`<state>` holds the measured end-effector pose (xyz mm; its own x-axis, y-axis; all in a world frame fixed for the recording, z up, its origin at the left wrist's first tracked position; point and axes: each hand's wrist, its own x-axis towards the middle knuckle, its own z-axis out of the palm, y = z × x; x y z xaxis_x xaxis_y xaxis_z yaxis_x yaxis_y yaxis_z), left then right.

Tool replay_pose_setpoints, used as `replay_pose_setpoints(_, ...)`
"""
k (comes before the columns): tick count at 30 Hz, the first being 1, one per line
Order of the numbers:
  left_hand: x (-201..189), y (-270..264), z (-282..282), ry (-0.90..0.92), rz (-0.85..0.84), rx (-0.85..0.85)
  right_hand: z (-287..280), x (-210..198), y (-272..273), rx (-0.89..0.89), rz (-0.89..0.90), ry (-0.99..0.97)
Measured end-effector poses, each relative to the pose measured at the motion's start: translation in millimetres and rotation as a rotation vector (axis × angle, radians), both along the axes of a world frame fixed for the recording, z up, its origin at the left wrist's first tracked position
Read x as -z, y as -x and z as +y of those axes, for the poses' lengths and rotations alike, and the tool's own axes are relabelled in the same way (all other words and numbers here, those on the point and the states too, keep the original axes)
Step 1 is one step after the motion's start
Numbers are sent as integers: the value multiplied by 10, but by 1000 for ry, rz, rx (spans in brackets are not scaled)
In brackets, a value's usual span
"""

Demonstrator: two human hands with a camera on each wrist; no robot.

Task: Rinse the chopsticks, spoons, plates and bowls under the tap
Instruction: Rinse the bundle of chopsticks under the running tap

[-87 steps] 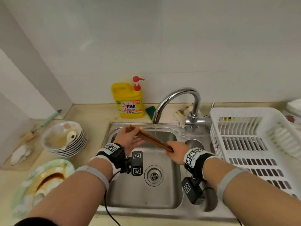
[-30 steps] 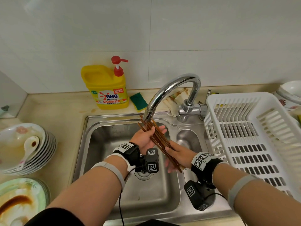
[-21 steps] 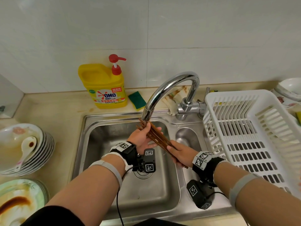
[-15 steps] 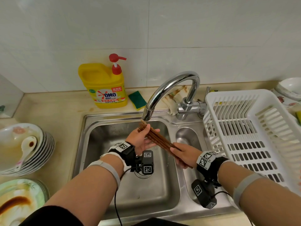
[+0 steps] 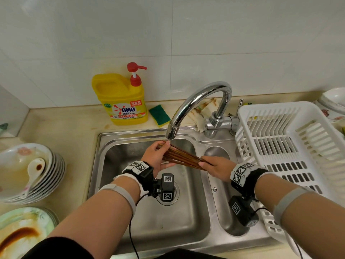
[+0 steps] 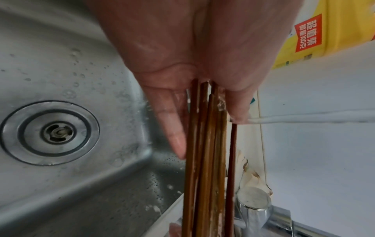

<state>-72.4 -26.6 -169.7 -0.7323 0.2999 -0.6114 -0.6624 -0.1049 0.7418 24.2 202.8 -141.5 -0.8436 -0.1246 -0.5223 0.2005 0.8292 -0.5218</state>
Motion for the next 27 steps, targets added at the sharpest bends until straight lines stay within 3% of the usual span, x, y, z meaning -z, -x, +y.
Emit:
replay_pose_setpoints(5, -7, 43, -10, 11, -22, 58, 40, 20, 60, -35, -25, -42)
replay_pose_setpoints(14, -5, 44, 7, -156, -49, 0, 63, 81, 94, -63, 46, -80)
replay_pose_setpoints(27, 115, 56, -15, -74, -29, -97, -48, 114, 85, 18, 36, 4)
